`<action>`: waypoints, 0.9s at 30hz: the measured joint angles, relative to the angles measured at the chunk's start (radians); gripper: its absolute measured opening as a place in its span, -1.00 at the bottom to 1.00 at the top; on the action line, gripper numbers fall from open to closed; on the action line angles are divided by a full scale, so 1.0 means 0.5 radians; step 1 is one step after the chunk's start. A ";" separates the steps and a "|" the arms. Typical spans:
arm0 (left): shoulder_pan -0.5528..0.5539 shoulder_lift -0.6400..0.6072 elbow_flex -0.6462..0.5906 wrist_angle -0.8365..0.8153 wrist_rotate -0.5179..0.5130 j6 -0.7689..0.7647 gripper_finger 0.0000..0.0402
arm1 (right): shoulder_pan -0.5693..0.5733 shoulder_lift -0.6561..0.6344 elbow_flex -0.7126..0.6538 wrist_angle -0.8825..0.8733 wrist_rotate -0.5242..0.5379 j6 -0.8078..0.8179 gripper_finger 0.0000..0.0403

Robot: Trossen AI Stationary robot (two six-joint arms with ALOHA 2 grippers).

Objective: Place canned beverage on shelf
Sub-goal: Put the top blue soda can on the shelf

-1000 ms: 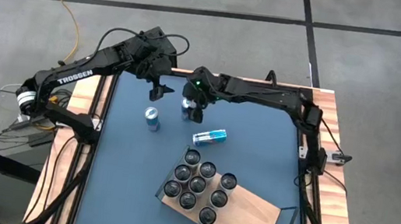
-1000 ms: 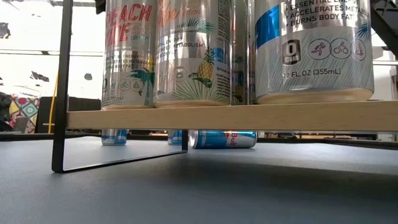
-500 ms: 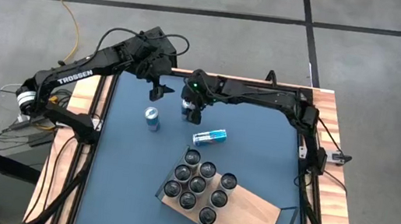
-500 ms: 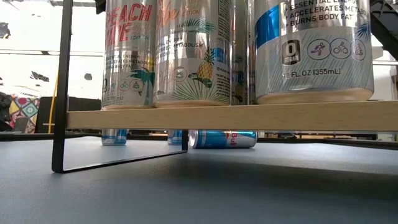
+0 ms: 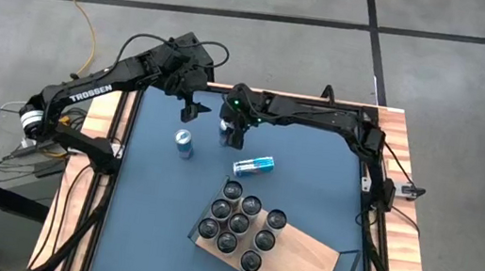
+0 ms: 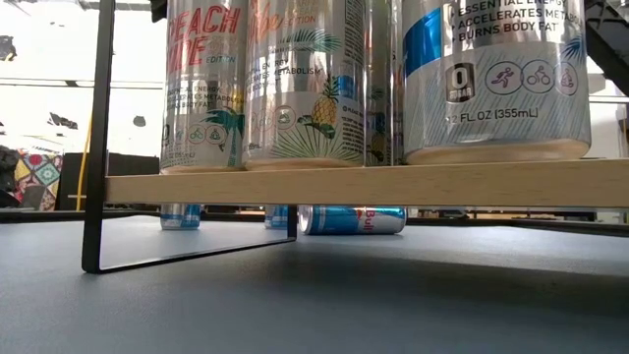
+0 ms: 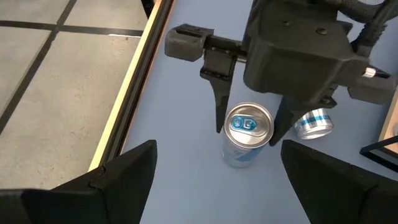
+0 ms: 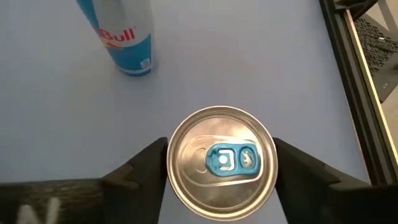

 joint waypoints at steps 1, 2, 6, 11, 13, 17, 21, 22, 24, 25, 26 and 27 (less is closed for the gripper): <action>0.000 0.000 0.000 0.000 -0.001 0.000 0.64 | 0.000 0.000 0.000 -0.008 0.001 -0.001 0.20; 0.000 0.000 0.000 0.000 -0.002 0.000 0.64 | 0.001 0.000 0.001 -0.023 0.004 -0.002 0.14; 0.000 0.000 0.000 0.000 -0.003 -0.001 0.64 | 0.002 0.000 0.002 -0.043 0.007 0.000 -0.06; 0.000 0.000 0.000 -0.002 -0.003 -0.002 0.64 | 0.035 -0.033 0.000 -0.088 0.138 -0.006 -0.06; 0.000 0.000 0.000 -0.004 -0.003 -0.002 0.64 | 0.053 -0.085 -0.005 -0.164 0.191 -0.041 -0.06; 0.000 0.000 0.000 -0.006 -0.006 -0.002 0.64 | 0.092 -0.284 -0.005 -0.247 0.261 -0.049 -0.04; 0.000 0.000 0.000 -0.006 -0.007 -0.003 0.64 | 0.150 -0.517 0.000 -0.467 0.414 -0.034 -0.02; 0.000 0.000 0.000 -0.006 -0.007 -0.007 0.64 | 0.171 -0.573 0.000 -0.532 0.445 -0.007 -0.02; 0.000 0.000 0.000 -0.006 -0.007 -0.023 0.64 | 0.207 -0.702 0.000 -0.698 0.482 0.091 -0.03; 0.000 0.000 0.000 -0.007 -0.007 -0.027 0.64 | 0.227 -0.772 0.000 -0.792 0.482 0.159 -0.03; 0.000 0.000 0.000 -0.007 -0.007 -0.027 0.64 | 0.248 -0.847 0.000 -0.888 0.485 0.238 -0.03; 0.000 0.000 0.000 -0.006 -0.007 -0.027 0.64 | 0.273 -0.914 0.001 -0.985 0.505 0.331 -0.03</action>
